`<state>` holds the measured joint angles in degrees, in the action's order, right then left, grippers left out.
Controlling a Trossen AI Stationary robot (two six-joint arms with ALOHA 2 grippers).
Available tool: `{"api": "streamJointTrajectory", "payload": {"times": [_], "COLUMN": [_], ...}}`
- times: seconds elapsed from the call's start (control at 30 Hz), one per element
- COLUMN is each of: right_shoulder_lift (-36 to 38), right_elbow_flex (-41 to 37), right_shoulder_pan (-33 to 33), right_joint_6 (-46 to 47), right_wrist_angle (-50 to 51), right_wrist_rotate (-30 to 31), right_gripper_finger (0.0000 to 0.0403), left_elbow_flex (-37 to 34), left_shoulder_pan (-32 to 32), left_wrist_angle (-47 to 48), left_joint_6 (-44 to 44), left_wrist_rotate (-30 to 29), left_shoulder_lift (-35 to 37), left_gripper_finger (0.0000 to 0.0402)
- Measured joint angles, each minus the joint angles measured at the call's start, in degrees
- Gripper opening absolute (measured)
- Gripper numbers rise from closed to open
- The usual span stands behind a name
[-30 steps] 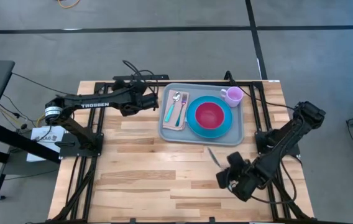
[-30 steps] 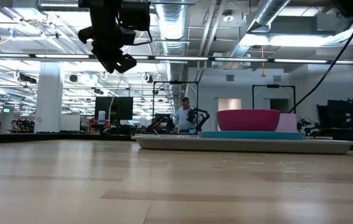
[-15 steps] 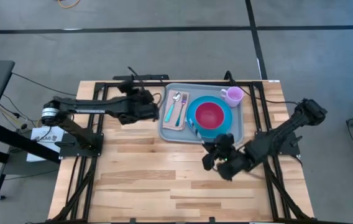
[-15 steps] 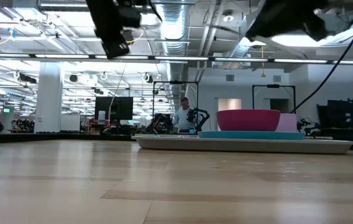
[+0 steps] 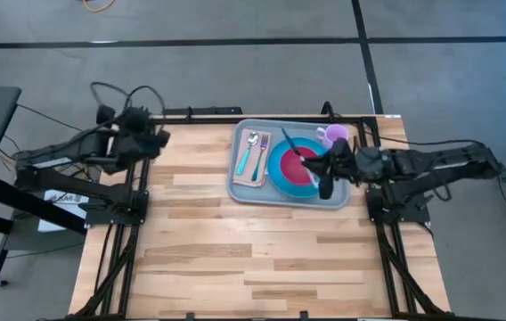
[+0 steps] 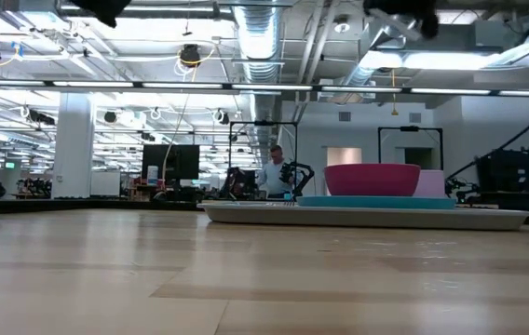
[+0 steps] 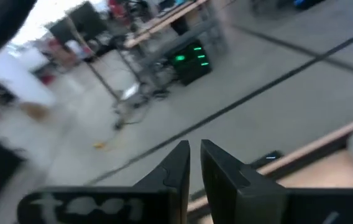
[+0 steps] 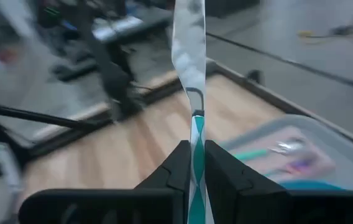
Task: Set up tray
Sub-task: Put the white patterned knife on the brown napkin to the left of the blue fork
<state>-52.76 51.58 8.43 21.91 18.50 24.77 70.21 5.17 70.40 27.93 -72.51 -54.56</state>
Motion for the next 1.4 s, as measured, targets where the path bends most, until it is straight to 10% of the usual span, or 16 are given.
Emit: {"api": "streamJointTrajectory", "payload": {"times": [0.23, 0.47, 0.67, 0.9, 1.4], "right_shoulder_lift": [0.6, -12.3, -25.8, -37.1, -44.1], "right_elbow_flex": [-17.2, -25.7, -25.7, -21.8, -12.0], "right_shoulder_pan": [-14.6, -17.8, -17.9, -18.4, -18.7], "right_joint_6": [-2.1, 0.9, 5.9, 16.8, 21.6], "right_wrist_angle": [-35.0, -69.5, -85.9, -102.2, -100.5], "right_wrist_rotate": [-30.0, -44.6, -49.3, -55.4, -61.1], "right_gripper_finger": [0.0021, 0.0028, 0.0024, 0.0029, 0.0028], "left_elbow_flex": [-20.2, -39.5, -43.4, -43.5, -39.0], "left_shoulder_pan": [-3.8, -4.1, -4.0, -4.0, -4.0], "left_wrist_angle": [-35.4, -84.4, -102.3, -101.8, -111.6], "left_joint_6": [-18.9, -41.2, -49.2, -49.1, -55.8], "left_wrist_rotate": [20.7, 52.5, 53.2, 56.0, 58.6], "left_shoulder_lift": [11.0, 11.8, 6.9, 2.2, -11.9], "left_gripper_finger": [0.0030, 0.0030, 0.0030, 0.0030, 0.0030]}}
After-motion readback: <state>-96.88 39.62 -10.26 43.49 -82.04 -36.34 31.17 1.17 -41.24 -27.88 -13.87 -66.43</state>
